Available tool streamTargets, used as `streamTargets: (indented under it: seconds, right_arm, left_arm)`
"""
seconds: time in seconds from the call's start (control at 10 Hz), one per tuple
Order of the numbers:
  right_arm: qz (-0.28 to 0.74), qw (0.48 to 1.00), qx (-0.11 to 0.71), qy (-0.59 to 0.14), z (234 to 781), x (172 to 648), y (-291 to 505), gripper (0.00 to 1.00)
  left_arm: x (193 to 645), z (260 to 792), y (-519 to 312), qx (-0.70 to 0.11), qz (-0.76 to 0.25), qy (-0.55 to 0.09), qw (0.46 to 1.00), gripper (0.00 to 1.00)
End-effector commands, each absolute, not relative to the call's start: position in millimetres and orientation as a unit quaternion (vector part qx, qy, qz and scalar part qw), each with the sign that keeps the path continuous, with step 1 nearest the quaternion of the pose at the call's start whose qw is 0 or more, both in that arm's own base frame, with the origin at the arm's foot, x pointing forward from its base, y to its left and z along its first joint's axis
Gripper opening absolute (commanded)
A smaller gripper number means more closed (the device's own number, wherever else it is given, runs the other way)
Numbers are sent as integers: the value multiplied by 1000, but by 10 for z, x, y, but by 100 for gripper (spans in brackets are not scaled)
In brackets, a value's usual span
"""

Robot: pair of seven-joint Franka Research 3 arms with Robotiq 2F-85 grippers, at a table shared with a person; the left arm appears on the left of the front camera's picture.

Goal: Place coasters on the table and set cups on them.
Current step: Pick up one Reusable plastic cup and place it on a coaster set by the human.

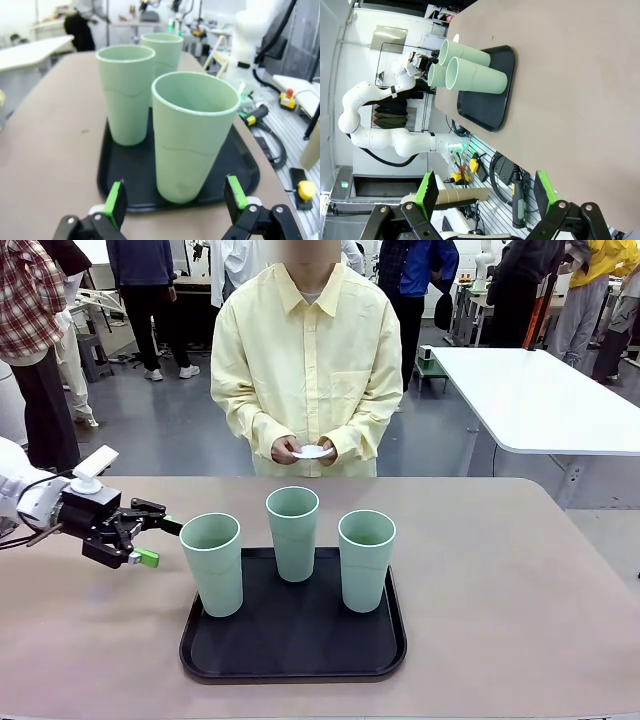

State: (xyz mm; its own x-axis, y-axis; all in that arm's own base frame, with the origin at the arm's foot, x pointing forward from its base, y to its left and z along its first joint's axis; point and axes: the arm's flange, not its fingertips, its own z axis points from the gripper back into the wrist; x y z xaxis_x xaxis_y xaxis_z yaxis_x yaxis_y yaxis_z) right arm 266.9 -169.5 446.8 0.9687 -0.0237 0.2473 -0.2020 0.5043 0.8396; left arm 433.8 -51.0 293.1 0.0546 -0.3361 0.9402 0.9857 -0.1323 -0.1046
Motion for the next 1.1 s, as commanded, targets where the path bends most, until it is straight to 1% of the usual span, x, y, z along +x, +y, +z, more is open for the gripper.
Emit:
streamTargets:
  seconds: [0.0, 0.5, 1.0]
  right_arm:
    - [54, 854, 504, -120, 4471, 2680, -1699, 100]
    - [54, 854, 504, -120, 4471, 2680, -1699, 100]
    - [54, 854, 504, -120, 4471, 2680, -1699, 100]
  left_arm:
    - [4418, 2908, -621, -473, -602, -356, 536, 100]
    - [4474, 2793, -914, -487, -637, -335, 494, 100]
    - [4497, 2623, -1096, -499, -652, -316, 476, 100]
